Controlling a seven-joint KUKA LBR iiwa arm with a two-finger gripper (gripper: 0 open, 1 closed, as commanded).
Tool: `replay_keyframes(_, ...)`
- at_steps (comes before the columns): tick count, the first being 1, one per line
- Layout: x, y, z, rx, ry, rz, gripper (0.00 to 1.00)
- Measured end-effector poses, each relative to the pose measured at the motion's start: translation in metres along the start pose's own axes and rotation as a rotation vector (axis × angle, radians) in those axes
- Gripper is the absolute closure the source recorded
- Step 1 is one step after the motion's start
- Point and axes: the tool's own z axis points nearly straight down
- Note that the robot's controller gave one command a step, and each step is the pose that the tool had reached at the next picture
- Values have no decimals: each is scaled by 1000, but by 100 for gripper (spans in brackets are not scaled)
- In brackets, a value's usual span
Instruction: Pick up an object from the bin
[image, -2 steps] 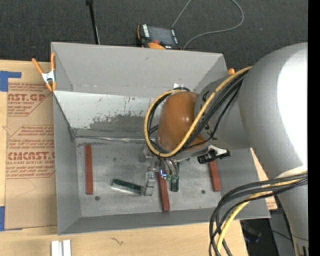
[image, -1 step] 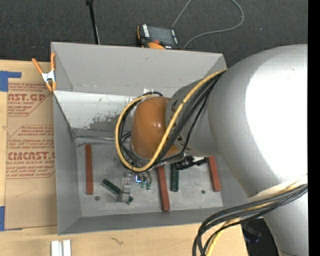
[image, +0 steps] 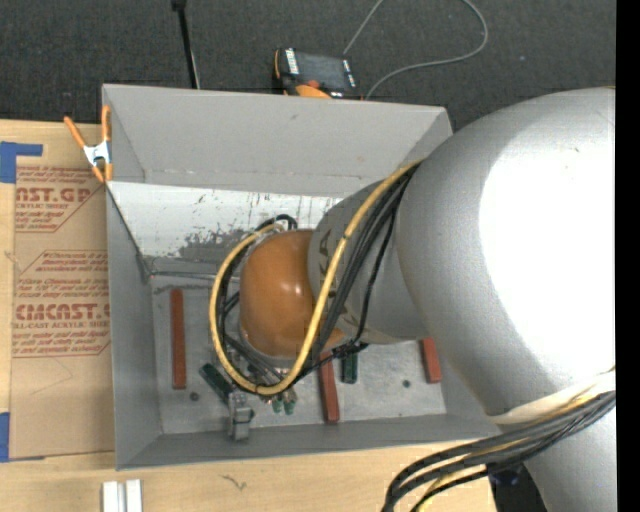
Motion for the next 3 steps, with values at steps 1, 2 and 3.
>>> replay_keyframes(1,1,-1,1,1,7,1,100)
replay_keyframes(2,-38,-30,-112,0,2,-405,100)
replay_keyframes(3,-22,-17,-357,0,-6,-508,100)
